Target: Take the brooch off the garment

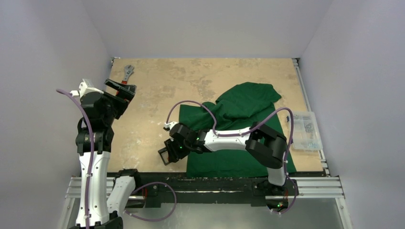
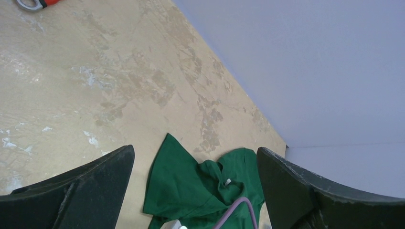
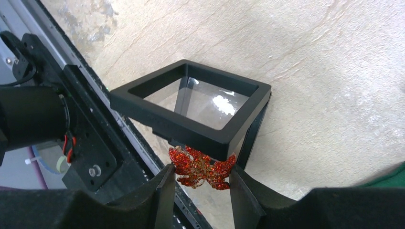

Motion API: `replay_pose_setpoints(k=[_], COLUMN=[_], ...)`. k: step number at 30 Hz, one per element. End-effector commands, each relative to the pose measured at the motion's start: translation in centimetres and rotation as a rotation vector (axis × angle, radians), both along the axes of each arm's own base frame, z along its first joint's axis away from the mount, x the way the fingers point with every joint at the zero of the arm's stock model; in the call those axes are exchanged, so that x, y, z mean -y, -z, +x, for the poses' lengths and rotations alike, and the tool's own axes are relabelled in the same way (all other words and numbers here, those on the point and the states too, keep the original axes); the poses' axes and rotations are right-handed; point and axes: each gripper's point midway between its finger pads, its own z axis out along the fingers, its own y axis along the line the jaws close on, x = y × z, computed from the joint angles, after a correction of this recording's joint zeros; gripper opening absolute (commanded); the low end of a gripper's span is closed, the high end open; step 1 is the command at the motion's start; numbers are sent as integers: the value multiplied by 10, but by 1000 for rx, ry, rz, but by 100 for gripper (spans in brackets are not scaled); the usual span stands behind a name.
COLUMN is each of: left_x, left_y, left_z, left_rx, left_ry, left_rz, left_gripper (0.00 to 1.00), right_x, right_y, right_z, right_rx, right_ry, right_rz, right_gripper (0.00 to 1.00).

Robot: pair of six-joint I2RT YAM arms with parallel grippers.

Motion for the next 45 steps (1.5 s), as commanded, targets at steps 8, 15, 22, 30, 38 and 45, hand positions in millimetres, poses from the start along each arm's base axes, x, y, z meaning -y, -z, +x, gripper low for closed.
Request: replay_pose_setpoints(k=[8,15,22,30,38,45], left_x=[0,1,5,5,5,6], left_y=[-2,6,11,12,10,9], left_z=[5,4,5,5,7,8], left_rx=[15,4,-2,-7,-5,-8], left_ry=[5,8,21,21,24,29], left_rz=[-15,-21,-42,-41,-45,-52], left_gripper=[100,100,100,100,100,100], right_x=[-15,-21,-18,-28,-28,-29], right_y=[-12,-14,-14,-13,-8,-5], right_z=[15,12,7,7,8,9], right_rx=[39,42,44,29,37,29], right_ry=[102,105,114,117,125,141], right_rz=[3,11,7,26,7,0], right_gripper=[23,24,26,27,30,32])
